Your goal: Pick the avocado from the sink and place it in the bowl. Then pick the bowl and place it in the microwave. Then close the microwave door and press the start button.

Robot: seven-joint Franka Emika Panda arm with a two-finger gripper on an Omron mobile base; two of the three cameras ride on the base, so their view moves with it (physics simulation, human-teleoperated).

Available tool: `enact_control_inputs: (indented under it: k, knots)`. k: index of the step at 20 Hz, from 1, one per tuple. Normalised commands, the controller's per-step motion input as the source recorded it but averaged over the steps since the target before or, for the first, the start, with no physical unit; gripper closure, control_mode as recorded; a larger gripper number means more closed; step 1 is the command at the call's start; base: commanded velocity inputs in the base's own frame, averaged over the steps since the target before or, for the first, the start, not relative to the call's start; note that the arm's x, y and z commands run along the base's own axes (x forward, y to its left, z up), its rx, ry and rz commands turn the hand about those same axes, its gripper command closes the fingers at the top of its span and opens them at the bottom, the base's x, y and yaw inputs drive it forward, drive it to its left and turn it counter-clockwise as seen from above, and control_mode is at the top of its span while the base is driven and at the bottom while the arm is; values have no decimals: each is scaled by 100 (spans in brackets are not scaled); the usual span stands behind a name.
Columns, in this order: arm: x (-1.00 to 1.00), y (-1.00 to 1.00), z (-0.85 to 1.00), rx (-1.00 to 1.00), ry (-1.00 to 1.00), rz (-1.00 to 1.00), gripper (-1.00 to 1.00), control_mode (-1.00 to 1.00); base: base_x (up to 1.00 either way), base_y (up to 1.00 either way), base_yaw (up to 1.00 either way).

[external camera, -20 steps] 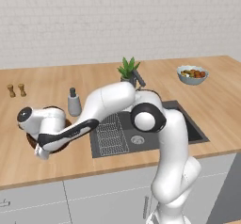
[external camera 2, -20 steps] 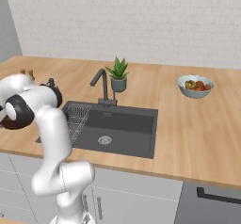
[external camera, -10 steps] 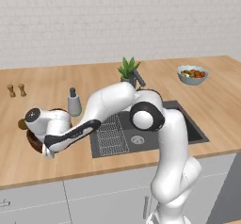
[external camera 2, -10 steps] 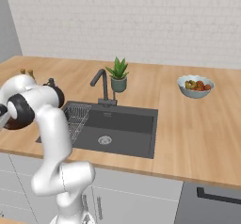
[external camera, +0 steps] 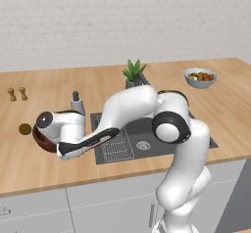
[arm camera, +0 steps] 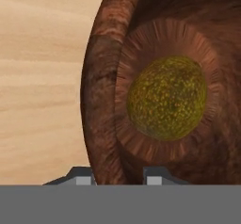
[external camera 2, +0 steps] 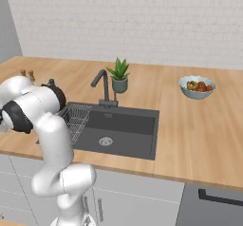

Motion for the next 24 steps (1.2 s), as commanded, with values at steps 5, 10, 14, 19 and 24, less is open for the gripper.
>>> enact_control_inputs:
  k: [5,10,14,19,24]
  knots:
    - [-1,-80,100,2,-18,6,100,-100,0,0,0]
    - [0,-76,100,0,-3,8,100,-100,0,0,0]
    - [0,-78,100,0,1,5,100,-100,0,0,0]
    - [0,-94,100,0,0,10,100,-100,0,0,0]
    - [-3,-96,100,-1,0,3,100,-100,0,0,0]
